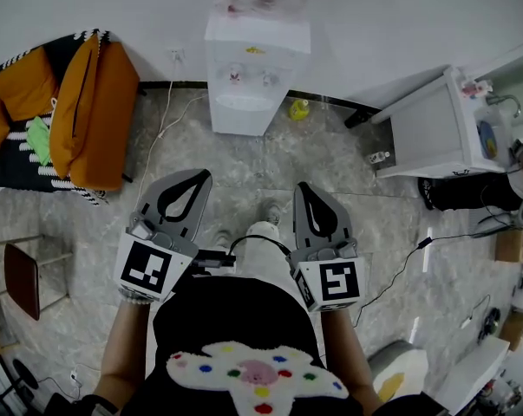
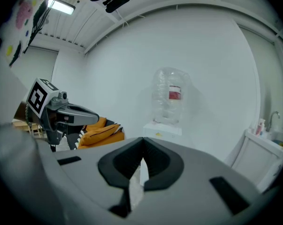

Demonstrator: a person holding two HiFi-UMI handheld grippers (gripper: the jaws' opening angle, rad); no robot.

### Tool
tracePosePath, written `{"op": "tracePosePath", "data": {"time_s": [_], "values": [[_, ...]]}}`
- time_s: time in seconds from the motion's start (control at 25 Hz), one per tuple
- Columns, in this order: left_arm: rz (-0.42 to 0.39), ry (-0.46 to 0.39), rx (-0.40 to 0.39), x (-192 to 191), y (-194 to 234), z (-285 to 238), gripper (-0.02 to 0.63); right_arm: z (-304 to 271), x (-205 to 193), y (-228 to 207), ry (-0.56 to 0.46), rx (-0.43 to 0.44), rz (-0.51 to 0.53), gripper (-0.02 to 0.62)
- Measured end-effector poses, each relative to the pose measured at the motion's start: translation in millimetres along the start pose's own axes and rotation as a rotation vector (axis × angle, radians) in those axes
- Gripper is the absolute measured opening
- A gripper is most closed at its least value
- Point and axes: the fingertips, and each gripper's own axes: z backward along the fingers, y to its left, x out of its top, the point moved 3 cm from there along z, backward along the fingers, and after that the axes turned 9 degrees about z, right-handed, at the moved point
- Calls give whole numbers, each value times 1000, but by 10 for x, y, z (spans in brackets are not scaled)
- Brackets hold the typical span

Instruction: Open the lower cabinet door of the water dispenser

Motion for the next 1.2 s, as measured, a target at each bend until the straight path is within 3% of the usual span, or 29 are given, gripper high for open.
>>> {"op": "tracePosePath", "data": {"time_s": [0.4, 0.48, 0.52, 1.2], "values": [[66, -2, 70, 39, 6, -253, 16, -192, -97, -308, -2, 51, -27, -2], [77, 13, 66, 17, -13, -313, 133, -210, -155, -349, 1, 69, -35, 154], [78, 21, 65, 2, -18, -339, 144, -218, -167, -365, 6, 76, -32, 169], [113, 55, 93, -137, -23, -713, 135, -418, -429, -598, 57, 127, -77, 168]]}}
